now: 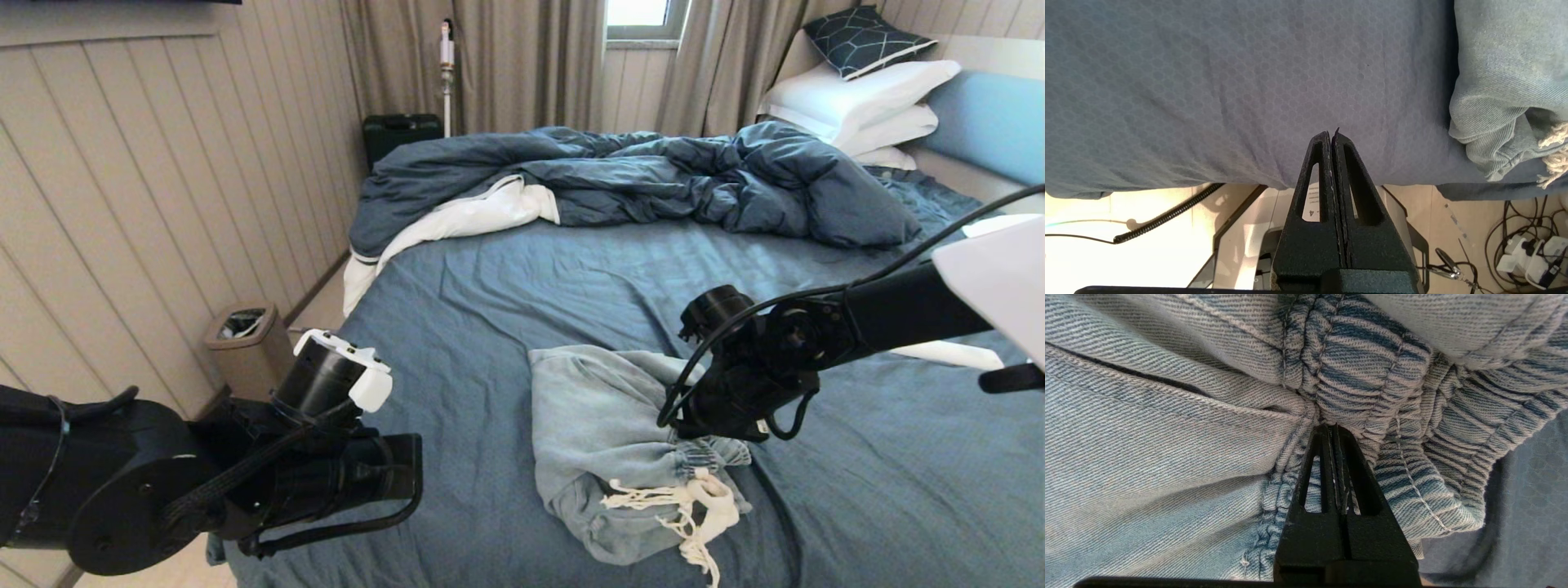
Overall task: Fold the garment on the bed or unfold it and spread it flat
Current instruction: Fold the blue shorts, then unford the blue shorts
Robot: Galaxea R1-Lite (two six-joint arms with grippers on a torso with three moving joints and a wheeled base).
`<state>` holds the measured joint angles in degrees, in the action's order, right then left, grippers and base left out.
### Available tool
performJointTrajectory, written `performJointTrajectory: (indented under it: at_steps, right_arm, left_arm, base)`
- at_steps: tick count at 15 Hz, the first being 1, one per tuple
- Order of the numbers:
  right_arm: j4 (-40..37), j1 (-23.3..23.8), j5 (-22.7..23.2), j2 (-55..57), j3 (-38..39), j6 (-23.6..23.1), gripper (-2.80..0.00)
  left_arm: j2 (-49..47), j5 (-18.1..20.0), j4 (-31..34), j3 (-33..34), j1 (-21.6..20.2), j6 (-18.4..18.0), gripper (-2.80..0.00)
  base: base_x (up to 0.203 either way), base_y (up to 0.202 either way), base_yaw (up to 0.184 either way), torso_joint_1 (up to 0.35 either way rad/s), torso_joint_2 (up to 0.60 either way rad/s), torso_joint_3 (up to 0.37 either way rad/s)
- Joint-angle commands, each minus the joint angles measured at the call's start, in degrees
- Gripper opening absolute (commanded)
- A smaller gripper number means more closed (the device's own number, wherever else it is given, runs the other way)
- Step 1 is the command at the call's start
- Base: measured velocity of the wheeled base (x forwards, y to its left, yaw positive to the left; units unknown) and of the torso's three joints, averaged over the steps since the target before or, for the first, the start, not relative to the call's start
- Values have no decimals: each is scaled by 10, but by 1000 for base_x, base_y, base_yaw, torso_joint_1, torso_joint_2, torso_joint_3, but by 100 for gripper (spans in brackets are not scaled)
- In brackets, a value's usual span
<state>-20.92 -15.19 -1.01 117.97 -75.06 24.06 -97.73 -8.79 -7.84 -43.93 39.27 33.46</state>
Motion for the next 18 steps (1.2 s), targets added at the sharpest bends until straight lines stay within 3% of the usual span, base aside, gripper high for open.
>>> performJointTrajectory:
  at_steps: [1,6,11,15,16,18]
  right_arm:
    - [-2,-2,0,-14,1,2,-280]
    - [-7,-20,4,-156,2,2,-280]
    - [-41,-28,2,-371,40,-4,-280]
    - [-55,-14,-3,-586,164,-26,-280]
    - [-58,-2,-10,-641,206,-36,-280]
    - [-76,29,-50,-736,281,-55,-280]
  left_arm:
    - [-4,-1,-1,-1,-1,2,-280]
    - [41,-4,1,-7,0,-3,-280]
    - [224,-4,48,-20,0,-44,-280]
    - [458,-32,213,-25,-17,-75,-280]
    - [515,-62,271,-26,-26,-85,-280]
    - [605,-161,391,-31,-49,-99,-280]
  base:
    - [0,0,0,0,0,0]
    - [0,0,0,0,0,0]
    - [0,0,0,0,0,0]
    - [0,0,0,0,0,0]
    - [0,0,0,0,0,0]
    - [0,0,0,0,0,0]
